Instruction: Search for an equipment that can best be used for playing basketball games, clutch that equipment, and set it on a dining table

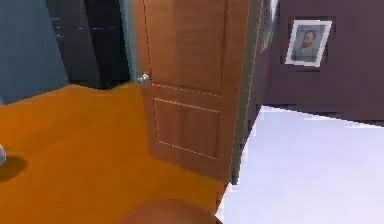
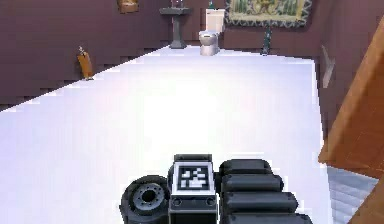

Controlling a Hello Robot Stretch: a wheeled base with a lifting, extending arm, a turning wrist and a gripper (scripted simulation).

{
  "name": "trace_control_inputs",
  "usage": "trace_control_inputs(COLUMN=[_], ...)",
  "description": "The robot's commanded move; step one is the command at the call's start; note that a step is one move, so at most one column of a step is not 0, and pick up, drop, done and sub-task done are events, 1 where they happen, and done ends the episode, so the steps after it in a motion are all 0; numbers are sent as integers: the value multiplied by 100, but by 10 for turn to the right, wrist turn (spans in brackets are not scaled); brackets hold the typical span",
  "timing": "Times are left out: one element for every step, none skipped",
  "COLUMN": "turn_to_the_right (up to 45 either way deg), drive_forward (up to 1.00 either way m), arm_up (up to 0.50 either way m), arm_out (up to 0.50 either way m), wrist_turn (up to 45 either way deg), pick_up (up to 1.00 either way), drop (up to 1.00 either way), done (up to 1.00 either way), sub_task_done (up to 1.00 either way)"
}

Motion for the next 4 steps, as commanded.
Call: trace_control_inputs(turn_to_the_right=[390, 0, -450, -270], drive_forward=[0, 5, 0, 0], arm_up=[0, 0, 0, 0], arm_out=[0, 0, 0, 0], wrist_turn=[0, 0, 0, 0], pick_up=[0, 0, 0, 0], drop=[0, 0, 0, 0], done=[0, 0, 0, 0], sub_task_done=[0, 0, 0, 0])
